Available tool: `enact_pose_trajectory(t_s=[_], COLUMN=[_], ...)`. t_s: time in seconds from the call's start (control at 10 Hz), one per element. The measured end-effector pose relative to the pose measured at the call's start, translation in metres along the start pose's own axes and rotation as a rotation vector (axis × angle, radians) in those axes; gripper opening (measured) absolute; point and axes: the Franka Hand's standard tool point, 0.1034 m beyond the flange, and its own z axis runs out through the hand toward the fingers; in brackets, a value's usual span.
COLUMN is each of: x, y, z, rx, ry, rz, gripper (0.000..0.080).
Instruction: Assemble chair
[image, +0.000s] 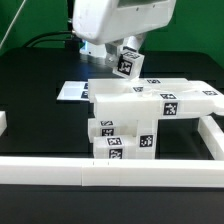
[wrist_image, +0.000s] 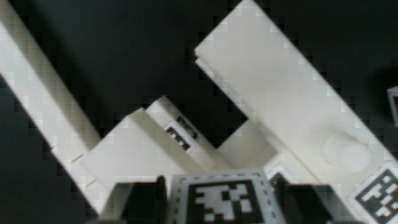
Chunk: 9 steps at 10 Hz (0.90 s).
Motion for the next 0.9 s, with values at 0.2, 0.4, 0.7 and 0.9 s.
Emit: enact_pose_trajectory(t_s=[0.2,0.4,0.7,0.9], x=[-0.002,-0.002,-0.004,-0.001], y=[0.0,0.007,0.006,0.001], z=[-0.001,-0.01,-0.014,-0.009], rx=[0.009,0.024,0.057,0.07], ry=[-0.113,-0.195,-0.385,-0.408], rz=[-0.053,-0.078,-0.093,-0.102], gripper=[0.0285,0.0285,0.0285,0.0285])
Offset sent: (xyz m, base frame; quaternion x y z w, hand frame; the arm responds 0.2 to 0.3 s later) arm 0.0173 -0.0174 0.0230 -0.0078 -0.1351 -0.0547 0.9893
